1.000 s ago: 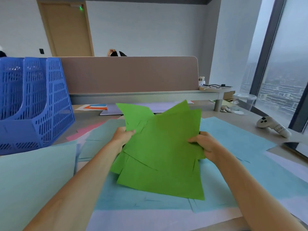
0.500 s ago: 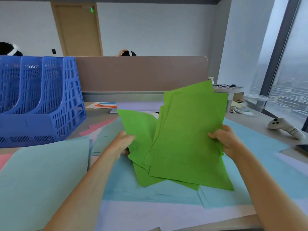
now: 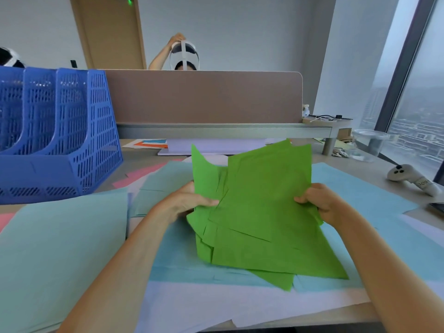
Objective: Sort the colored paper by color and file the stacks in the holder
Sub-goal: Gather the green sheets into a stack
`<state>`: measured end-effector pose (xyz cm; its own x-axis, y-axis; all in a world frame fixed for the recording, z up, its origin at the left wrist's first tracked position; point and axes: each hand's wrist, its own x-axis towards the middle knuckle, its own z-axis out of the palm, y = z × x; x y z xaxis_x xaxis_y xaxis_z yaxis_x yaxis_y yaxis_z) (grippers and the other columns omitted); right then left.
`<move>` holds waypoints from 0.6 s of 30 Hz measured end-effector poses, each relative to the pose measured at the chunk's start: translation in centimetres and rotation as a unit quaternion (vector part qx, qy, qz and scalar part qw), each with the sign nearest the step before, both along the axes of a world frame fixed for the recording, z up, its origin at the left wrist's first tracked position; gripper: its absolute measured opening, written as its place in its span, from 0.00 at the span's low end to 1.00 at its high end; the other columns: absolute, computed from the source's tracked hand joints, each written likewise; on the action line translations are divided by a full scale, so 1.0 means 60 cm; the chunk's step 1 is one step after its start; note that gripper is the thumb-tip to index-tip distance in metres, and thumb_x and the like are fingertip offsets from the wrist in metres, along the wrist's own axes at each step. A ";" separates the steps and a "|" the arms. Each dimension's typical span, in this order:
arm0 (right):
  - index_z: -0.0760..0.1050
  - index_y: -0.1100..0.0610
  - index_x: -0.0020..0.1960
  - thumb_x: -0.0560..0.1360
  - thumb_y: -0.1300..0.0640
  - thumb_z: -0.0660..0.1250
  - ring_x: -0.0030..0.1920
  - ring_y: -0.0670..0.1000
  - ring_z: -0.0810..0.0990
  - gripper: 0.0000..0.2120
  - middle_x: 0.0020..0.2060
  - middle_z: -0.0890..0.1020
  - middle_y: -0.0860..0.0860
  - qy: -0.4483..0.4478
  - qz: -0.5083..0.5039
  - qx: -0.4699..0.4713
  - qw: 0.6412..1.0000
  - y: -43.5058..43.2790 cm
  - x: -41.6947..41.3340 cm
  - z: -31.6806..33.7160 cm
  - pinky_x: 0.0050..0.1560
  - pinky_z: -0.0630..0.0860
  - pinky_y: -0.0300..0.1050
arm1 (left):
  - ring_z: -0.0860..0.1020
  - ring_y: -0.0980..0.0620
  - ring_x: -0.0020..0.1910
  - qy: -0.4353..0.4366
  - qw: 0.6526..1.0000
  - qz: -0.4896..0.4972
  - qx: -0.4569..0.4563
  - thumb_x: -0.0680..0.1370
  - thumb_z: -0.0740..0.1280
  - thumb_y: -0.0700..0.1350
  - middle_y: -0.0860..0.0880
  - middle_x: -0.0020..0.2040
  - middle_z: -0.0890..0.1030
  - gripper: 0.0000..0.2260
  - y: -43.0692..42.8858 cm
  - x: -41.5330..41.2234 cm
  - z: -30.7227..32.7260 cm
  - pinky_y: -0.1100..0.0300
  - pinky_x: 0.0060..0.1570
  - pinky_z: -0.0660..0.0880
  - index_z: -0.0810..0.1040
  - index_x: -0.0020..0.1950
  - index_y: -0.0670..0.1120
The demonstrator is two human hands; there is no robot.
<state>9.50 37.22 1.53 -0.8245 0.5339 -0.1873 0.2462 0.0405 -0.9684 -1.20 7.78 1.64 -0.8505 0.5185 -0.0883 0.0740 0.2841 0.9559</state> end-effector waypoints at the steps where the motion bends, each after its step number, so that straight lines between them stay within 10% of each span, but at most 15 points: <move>1: 0.75 0.69 0.59 0.72 0.76 0.63 0.49 0.63 0.81 0.16 0.52 0.82 0.65 -0.001 0.001 0.002 1.000 0.000 0.001 0.000 0.52 0.78 0.60 | 0.82 0.51 0.48 0.006 1.000 -0.005 0.000 0.71 0.73 0.32 0.47 0.54 0.83 0.19 0.001 0.000 0.000 0.59 0.49 0.78 0.76 0.58 0.46; 18: 0.75 0.67 0.60 0.77 0.71 0.60 0.44 0.57 0.83 0.12 0.50 0.83 0.61 0.095 0.014 -0.082 0.992 -0.007 -0.003 0.001 0.43 0.82 0.52 | 0.72 0.54 0.60 0.106 0.974 0.153 0.126 0.83 0.59 0.46 0.52 0.61 0.75 0.13 0.013 0.008 0.004 0.62 0.57 0.64 0.71 0.67 0.46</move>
